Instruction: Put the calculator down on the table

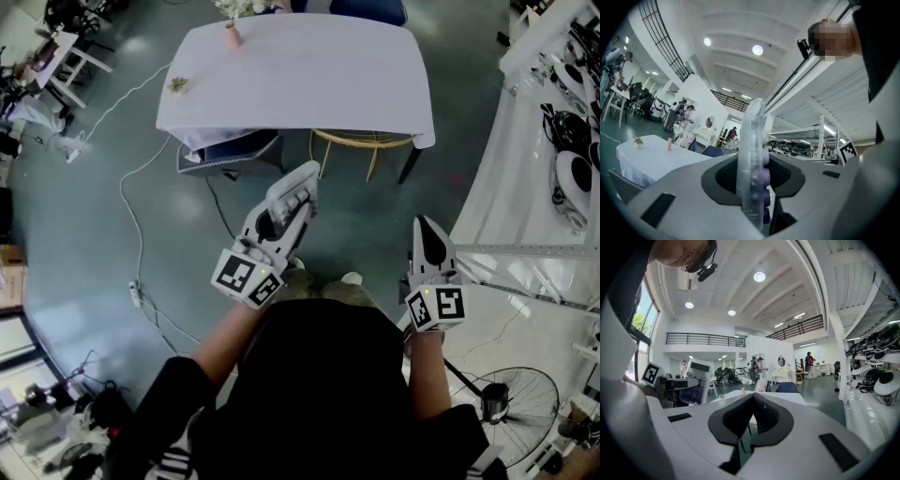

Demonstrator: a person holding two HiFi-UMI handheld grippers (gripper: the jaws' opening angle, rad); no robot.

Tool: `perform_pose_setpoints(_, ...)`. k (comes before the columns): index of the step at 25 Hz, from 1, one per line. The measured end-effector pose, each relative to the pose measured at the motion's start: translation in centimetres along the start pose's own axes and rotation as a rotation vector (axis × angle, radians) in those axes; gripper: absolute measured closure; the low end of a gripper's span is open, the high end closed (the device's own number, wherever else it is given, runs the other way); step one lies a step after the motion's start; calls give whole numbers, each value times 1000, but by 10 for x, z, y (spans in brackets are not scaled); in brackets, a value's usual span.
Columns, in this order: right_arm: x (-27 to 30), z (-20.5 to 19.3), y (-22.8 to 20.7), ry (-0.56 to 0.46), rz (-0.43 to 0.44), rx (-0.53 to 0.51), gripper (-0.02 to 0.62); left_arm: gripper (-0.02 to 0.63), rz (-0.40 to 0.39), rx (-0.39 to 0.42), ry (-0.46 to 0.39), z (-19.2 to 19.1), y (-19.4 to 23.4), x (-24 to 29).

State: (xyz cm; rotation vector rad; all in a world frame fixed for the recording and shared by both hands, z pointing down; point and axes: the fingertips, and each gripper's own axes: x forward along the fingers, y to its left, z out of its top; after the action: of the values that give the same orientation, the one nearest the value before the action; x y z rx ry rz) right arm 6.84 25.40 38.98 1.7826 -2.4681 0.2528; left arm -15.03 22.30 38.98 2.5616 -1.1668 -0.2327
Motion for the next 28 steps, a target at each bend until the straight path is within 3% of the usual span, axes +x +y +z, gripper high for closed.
perform_pose_setpoints(12,-21,4,-49,-30,70,114,598,482,98,20,-20,2,-29,13)
perform_pose_setpoints(17,-30,-6,-59,-33,137,136,598,482,137,30,-5,-6,-47,22)
perform_pose_setpoints(24,-28,-9,-83,-49,144,143,598,482,103,24,-9,-14,-66,63)
perform_pose_setpoints(28,-14,-19,-95,-29,95,149,598,482,73,18,10,-18,-53,84)
